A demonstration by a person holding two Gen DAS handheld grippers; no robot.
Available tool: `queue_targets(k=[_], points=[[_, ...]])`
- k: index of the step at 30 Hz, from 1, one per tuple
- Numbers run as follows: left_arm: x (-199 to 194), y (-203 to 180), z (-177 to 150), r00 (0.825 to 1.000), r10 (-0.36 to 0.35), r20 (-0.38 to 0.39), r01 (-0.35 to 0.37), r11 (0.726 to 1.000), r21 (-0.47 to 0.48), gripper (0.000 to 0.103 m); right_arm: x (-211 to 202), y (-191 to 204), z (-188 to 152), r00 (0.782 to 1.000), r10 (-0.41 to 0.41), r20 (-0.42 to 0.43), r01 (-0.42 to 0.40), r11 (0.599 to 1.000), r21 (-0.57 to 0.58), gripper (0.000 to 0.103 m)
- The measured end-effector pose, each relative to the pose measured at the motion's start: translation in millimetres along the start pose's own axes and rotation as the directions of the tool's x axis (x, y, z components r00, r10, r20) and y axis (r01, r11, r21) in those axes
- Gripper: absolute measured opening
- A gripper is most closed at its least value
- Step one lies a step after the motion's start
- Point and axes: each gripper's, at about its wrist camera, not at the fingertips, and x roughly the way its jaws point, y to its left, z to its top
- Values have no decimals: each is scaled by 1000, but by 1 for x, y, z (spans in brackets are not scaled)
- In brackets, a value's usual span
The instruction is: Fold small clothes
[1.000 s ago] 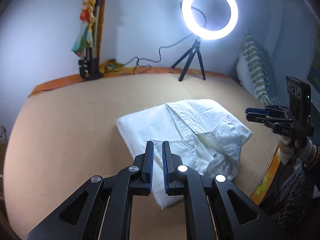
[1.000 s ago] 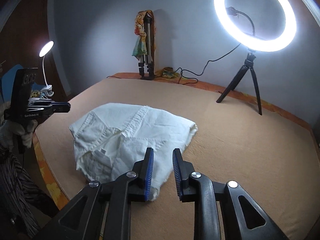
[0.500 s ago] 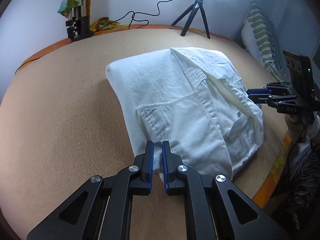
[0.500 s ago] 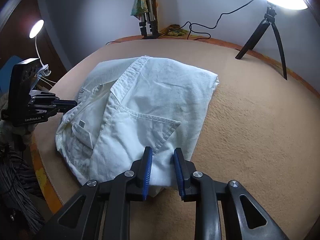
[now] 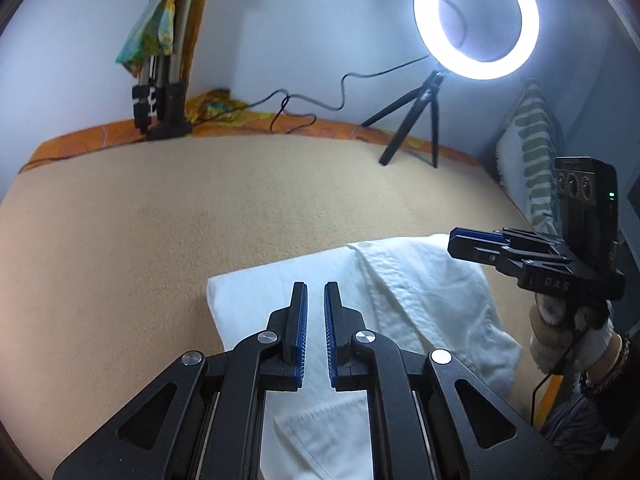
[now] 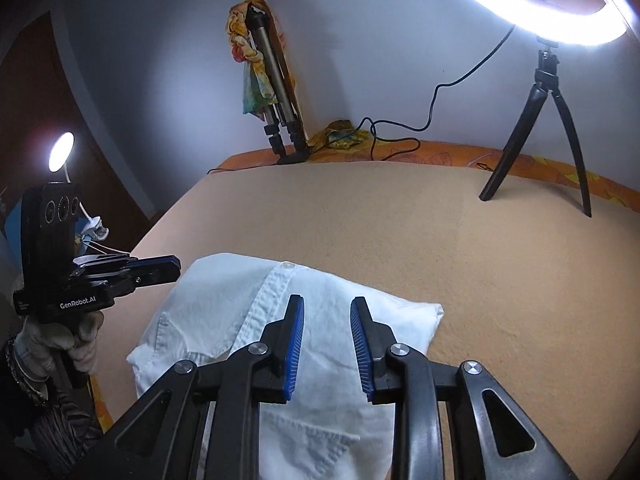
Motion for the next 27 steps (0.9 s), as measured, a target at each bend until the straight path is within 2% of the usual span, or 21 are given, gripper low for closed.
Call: queue_targets(k=[3,6,7,10,12,14,16,18,20,23,27], points=[[18,10,-6,998,37,-50,-37,999,-3,7,22,-2,0,999,18,-39,-18,1000,8,26],[30,15,-23,995,15,-96,-16,1000,-10,7,39,-5,-12,995,25,-96,-26,1000,-11,25],[28,13,-27,997,19,-73,-18,1000,4,7,42,-6,-17,994,22,-111,-24,999,-24,23],[25,12,-29,996,19,-82,-16,1000,26,7,44,-6,-31,992,20,-122,-29,997,-68,23],[18,10,-25,996,34,-80,-32,999,27,7,35,-13,-28,989,60,-132,-65,997,-32,22],[4,2,-22,997,58,-41,-56,997,59,7,18,-24,-26,989,110,-99,-108,994,26,22],[-7,-10,-20,999,36,-2,-35,997,73,7,1,-37,-23,993,101,-64,-97,993,61,30],[-21,-27,-21,999,-11,36,7,996,94,7,-10,-57,-25,993,109,-41,-101,984,148,38],[-26,-47,-25,997,-55,51,47,989,137,7,-12,-81,-29,989,146,-24,-134,955,264,39],[-21,-72,-35,992,-127,20,121,975,185,7,0,-106,-36,973,230,-21,-202,893,401,40],[-2,-92,-48,986,-159,-48,166,958,232,7,23,-118,-39,928,373,21,-331,795,508,38]])
